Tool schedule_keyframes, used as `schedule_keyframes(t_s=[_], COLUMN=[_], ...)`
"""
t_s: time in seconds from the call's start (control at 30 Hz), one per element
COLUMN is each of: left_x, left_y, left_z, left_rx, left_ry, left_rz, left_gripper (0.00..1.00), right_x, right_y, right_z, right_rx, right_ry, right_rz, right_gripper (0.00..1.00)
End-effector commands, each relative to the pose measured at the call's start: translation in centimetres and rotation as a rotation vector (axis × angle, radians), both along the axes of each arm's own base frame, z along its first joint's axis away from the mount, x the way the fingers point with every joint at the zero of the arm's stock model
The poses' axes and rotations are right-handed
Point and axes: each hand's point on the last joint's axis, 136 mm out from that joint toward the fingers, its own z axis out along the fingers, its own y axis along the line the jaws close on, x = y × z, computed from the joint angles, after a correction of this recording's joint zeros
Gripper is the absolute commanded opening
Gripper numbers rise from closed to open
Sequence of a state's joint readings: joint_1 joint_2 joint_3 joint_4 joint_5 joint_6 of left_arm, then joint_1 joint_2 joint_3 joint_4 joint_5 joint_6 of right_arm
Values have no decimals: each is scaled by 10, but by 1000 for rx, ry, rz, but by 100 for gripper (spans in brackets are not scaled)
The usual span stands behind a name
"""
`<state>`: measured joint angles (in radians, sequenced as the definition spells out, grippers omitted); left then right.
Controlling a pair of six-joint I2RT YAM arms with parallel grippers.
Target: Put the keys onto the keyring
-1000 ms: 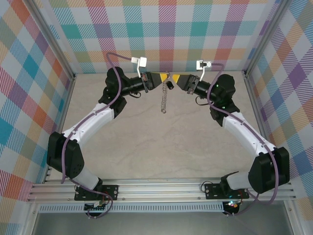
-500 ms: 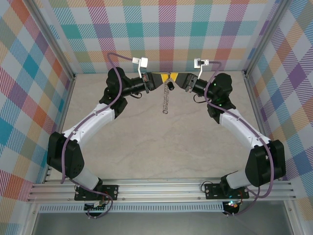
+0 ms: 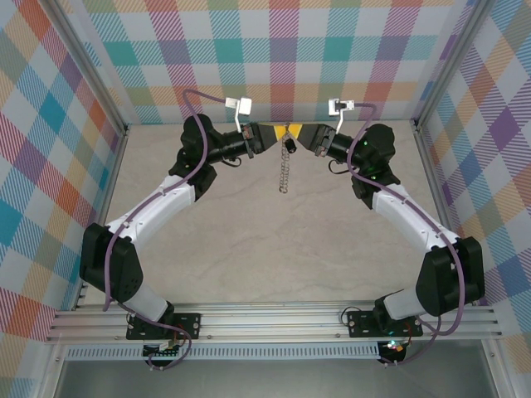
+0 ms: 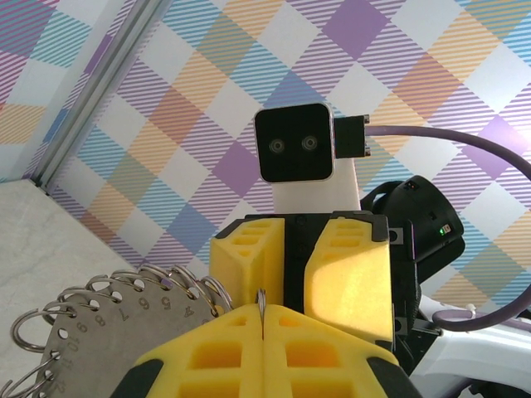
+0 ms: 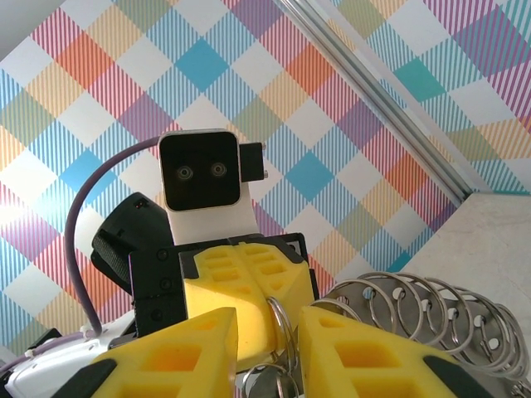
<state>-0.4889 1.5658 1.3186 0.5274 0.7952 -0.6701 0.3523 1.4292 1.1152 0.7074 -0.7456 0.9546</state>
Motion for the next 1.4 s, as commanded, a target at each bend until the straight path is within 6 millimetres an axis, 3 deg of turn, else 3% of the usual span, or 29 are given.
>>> schedule_keyframes(t_s=[0.0,0.2,0.3,0.43,0.6,0.73,0.83,1.1,1.37], left_x=[-10,-9,-8,-7,-5,-1,1,-5,-10], left_y=[1,1,1,1,11,26,34,27,18], left_z=[27,26,26,22,18,17,16,11,-2], left_rx=[-51,-48,-46,-3,90,133,162,255,316], left_ry=[-73,-73,-71,-75,-107,-120,-125,-149,-111], left_rz=[-3,2,5,19,74,104,98,-38,-165], left_gripper=[0,0,0,2,37,51,56,61,52], right_x=[-4,-4,-5,-3,-3,-5,-6,-9,-5], right_y=[3,4,4,-1,-6,-13,-17,-16,-14], right_z=[16,12,10,6,9,10,7,-8,-24], right_rx=[14,8,-6,-59,-160,-226,-267,-313,-305], right_ry=[-54,-46,-47,-45,-75,-90,-93,-81,-36], right_rz=[29,33,28,9,58,119,153,250,294], right_gripper=[24,12,2,0,0,0,0,0,0])
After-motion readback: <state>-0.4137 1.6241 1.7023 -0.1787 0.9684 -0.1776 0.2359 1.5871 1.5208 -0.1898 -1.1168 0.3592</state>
